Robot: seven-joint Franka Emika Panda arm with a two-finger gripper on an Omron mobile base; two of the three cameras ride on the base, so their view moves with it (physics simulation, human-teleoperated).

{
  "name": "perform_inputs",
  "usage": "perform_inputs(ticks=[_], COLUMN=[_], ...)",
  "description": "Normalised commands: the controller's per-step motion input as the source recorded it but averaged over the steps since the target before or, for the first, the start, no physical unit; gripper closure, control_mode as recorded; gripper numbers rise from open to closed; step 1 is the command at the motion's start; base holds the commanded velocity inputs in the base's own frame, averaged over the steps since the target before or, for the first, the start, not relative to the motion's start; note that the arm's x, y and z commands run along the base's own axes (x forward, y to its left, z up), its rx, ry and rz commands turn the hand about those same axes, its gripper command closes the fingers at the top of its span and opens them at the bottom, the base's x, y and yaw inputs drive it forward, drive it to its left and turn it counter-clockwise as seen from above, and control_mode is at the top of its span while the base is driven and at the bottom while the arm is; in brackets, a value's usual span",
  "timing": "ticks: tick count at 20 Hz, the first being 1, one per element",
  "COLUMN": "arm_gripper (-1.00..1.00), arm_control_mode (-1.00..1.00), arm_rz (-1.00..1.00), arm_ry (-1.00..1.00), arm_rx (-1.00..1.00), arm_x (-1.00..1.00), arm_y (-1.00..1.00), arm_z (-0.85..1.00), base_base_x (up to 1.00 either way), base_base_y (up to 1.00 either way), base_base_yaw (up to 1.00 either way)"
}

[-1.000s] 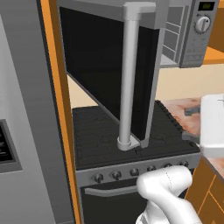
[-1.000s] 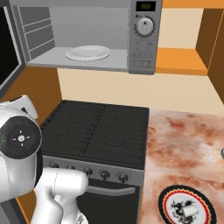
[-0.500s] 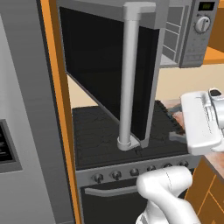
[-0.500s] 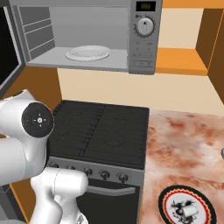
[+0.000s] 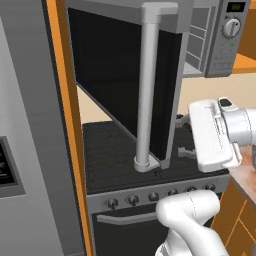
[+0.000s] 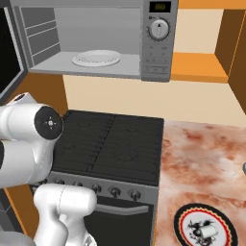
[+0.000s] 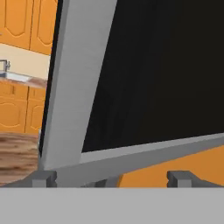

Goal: Pick the marshmallow from the counter and place it in the microwave. Then turn on the microwave.

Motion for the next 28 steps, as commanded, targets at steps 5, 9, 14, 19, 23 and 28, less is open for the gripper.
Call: perform_inputs(ticks=[5,9,14,19,23,28], arm_gripper=[-1.0,-1.0,-1.0,-1.0,-1.0,-1.0], arm_control_mode=[-1.0,-1.0,-1.0,-1.0,-1.0,-1.0], arm_rz=[0.04,0.01,0.01,0.03,0.04,0.04], arm_ry=[-0.07,-0.09,-0.08,-0.03,-0.01,-0.02], arm_rx=[0.0,0.0,0.0,0.0,-0.01,-0.01], arm_x=[0.28,0.25,0.23,0.2,0.13,0.1], arm_y=[0.29,0.22,0.19,0.2,0.35,0.33], arm_z=[-0.11,-0.05,-0.05,-0.08,-0.18,-0.15], base_base_x=[0.0,0.0,0.0,0.0,0.0,0.0], base_base_y=[0.0,0.0,0.0,0.0,0.0,0.0], base_base_yaw=[0.0,0.0,0.0,0.0,0.0,0.0])
